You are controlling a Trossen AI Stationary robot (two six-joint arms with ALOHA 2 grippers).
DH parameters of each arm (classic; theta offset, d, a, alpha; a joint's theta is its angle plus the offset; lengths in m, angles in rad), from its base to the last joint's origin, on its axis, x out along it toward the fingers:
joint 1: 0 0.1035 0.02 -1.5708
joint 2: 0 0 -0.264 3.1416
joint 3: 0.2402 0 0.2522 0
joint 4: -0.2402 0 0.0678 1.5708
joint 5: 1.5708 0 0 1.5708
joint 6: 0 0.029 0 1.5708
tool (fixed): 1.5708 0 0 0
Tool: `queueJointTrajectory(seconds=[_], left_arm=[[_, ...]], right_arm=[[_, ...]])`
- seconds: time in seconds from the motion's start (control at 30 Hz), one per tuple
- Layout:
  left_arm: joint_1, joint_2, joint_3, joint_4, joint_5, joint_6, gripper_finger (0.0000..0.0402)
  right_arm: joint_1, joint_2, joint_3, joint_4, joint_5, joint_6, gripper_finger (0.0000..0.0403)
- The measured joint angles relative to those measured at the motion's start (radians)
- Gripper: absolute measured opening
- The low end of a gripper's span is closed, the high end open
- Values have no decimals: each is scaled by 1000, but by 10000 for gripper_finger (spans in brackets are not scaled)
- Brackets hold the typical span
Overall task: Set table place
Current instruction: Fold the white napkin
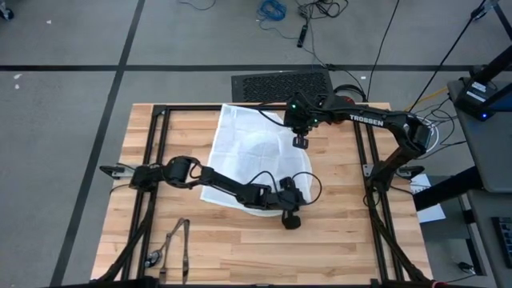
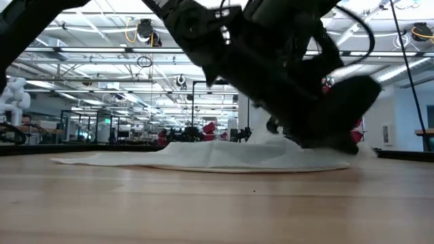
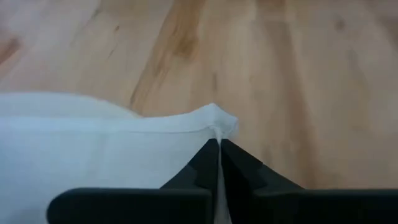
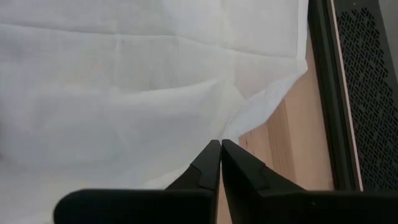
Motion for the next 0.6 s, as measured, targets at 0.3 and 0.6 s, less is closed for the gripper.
queueJointTrajectory(seconds=[0.3, 0.6], left_arm=[[-21, -110, 0, -97, -15, 0, 0], [-92, -160, -8, -279, -23, -80, 0]], right_arm=[[-5, 0, 0, -12, 0, 5, 0], [-63, 0, 0, -21, 37, 13, 0]])
